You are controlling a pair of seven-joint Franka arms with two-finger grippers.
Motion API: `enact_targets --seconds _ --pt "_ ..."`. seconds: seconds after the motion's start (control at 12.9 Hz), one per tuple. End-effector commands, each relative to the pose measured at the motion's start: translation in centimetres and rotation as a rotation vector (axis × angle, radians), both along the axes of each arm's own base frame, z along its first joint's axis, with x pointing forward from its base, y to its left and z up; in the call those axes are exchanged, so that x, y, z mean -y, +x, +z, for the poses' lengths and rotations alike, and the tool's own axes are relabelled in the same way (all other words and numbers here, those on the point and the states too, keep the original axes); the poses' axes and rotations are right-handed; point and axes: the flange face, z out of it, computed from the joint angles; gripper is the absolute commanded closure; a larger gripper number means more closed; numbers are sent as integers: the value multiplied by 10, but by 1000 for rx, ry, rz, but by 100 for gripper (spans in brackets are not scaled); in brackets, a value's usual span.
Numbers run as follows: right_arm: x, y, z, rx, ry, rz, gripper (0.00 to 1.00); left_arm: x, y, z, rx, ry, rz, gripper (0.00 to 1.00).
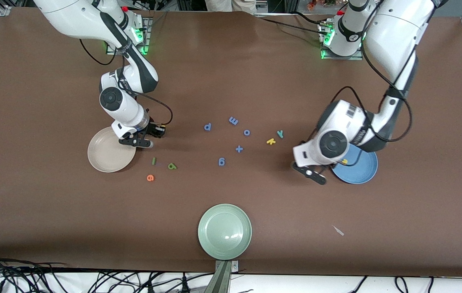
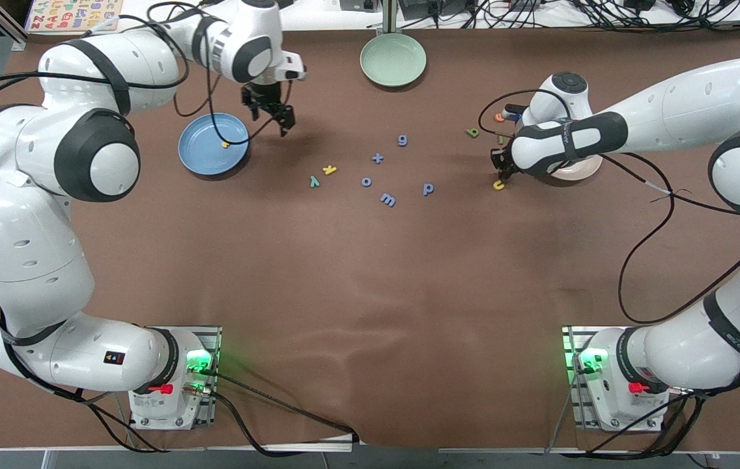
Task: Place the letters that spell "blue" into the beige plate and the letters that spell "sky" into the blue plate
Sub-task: 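Drop the yellow s into the blue plate, then reach the yellow k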
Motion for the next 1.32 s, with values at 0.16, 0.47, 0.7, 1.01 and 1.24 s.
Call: enact_targets --seconds 0.16,0.47,0.7,1.01,1.24 --pt "-1 -6 10 -20 -2 1 88 70 -37 -34 19 -93 -18 0" --pt "-37 -20 26 -38 10 -66 42 117 -73 -63 43 -87 44 0" --pt "-47 -30 32 -46 8 -66 33 113 -90 -84 46 -102 42 0" --pt "-43 -38 26 -61 -4 -58 33 110 -92 -88 81 -85 -10 39" --pt "-39 -40 22 -62 -14 -49 34 104 -94 -86 80 -67 8 93"
